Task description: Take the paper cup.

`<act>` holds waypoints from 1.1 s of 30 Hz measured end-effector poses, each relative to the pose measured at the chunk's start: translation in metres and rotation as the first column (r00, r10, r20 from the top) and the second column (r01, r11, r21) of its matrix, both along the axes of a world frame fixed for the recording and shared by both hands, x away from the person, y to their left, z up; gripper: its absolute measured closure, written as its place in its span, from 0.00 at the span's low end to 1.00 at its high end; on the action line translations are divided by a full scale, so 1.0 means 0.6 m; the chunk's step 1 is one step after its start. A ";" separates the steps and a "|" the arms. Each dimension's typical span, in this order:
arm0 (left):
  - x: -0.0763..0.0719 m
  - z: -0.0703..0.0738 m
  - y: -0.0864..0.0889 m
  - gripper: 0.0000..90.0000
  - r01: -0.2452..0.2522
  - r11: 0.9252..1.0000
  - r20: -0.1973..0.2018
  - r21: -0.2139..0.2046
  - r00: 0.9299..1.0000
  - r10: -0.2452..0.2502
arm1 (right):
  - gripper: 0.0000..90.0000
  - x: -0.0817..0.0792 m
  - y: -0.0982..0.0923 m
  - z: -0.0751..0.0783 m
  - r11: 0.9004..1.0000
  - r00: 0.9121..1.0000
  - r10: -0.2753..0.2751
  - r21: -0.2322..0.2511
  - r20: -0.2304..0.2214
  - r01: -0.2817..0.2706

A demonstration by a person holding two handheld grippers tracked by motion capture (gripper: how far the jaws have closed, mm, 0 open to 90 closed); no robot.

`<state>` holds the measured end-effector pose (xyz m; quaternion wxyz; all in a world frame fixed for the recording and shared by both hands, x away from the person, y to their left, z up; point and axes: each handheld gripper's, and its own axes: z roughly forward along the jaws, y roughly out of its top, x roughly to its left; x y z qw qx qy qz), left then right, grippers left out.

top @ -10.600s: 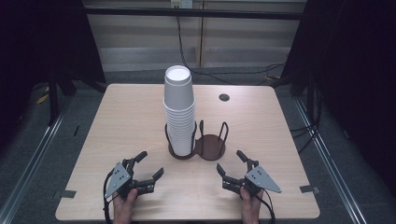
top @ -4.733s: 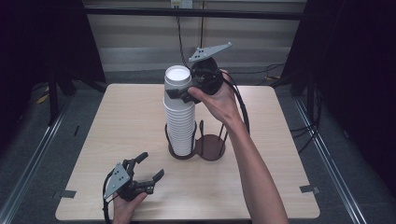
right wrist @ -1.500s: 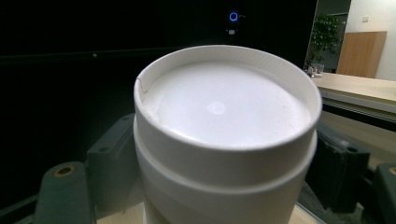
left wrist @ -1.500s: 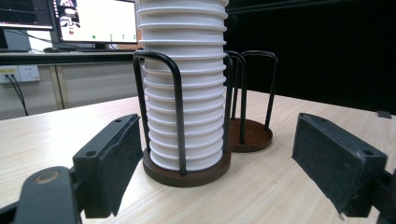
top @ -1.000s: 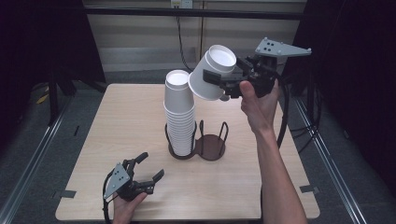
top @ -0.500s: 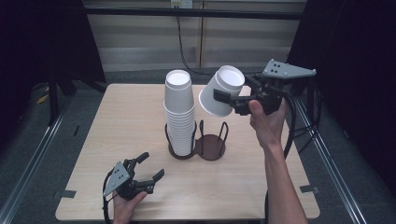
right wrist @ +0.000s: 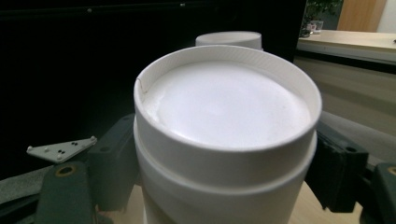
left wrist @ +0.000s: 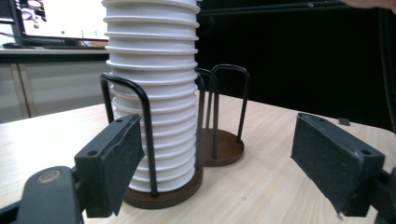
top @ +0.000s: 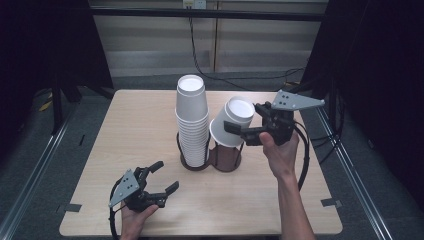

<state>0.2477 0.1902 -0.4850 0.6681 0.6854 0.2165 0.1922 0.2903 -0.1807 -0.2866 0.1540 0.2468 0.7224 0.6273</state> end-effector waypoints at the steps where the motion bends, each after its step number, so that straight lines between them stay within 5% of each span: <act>1: 0.000 0.001 -0.001 0.18 0.004 1.000 0.003 0.009 1.000 -0.005 | 0.24 -0.002 0.002 -0.006 1.000 1.000 0.002 -0.002 -0.004 -0.002; 18: -0.004 0.005 -0.030 0.17 0.087 0.996 -0.028 0.007 0.996 -0.087 | 0.24 -0.025 0.033 -0.096 0.997 0.996 0.067 0.027 -0.064 -0.065; 33: -0.005 0.017 -0.045 0.17 0.146 0.989 -0.003 0.023 0.989 -0.146 | 0.24 -0.031 0.077 -0.154 0.992 0.985 0.127 -0.002 -0.120 -0.129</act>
